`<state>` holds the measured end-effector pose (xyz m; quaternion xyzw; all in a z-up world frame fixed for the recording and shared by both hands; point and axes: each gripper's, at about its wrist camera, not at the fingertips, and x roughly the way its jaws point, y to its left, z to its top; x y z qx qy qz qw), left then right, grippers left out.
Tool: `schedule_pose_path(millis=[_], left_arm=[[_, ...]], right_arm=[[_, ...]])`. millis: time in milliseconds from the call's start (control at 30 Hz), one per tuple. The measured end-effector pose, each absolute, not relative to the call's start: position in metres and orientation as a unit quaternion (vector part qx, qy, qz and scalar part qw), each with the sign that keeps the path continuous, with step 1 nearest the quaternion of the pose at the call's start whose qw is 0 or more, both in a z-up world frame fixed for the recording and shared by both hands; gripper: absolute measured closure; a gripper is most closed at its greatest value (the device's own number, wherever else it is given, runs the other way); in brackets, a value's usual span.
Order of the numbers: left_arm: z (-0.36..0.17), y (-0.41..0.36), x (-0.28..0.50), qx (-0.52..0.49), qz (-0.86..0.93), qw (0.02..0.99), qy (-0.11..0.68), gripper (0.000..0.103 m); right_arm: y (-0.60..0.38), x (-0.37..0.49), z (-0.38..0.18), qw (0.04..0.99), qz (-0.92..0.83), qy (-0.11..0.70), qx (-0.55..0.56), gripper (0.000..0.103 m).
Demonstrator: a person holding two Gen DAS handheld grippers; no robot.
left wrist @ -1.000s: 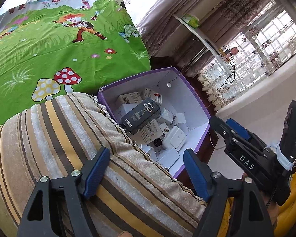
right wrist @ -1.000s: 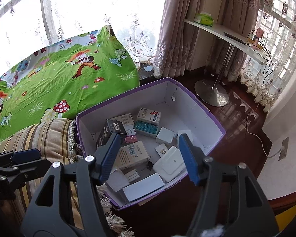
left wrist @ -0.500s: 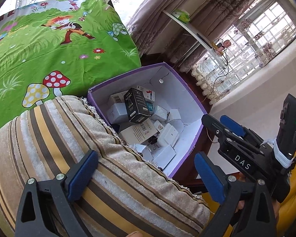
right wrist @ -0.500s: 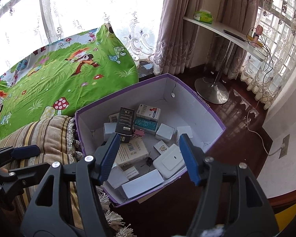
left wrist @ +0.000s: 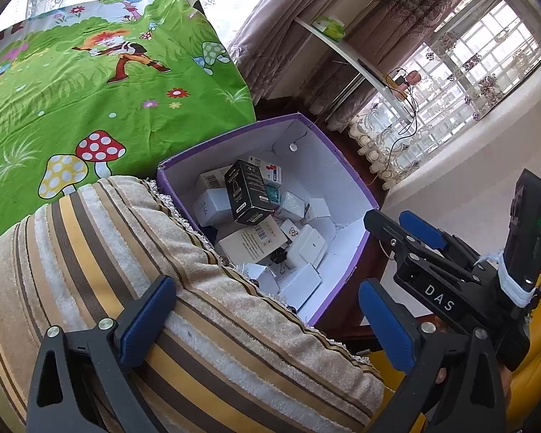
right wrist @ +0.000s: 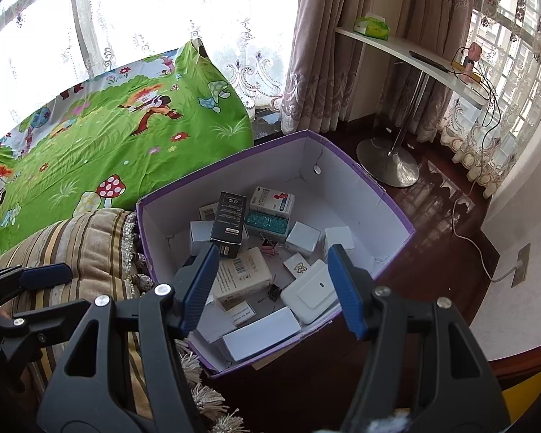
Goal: Organize rigid objects
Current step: 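Carry both boxes into the storage box and open both tools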
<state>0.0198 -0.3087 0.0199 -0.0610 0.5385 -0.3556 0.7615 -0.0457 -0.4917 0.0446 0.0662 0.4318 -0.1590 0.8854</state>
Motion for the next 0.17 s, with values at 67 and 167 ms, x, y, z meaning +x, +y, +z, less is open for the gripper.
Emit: schedule_pose_path(millis=[67,167], left_arm=[[0.0208,-0.3101,0.0179,-0.055,-0.356,0.766,0.532,0.001],[0.0213,-0.3120,0.0168,-0.051,-0.361,0.766,0.529,0.000]], right_arm=[[-0.4915,-0.0457,0.0445,0.885,-0.160,0.432,0.066,0.037],[-0.4916,-0.0457,0.0443,0.885,-0.160,0.432,0.067,0.037]])
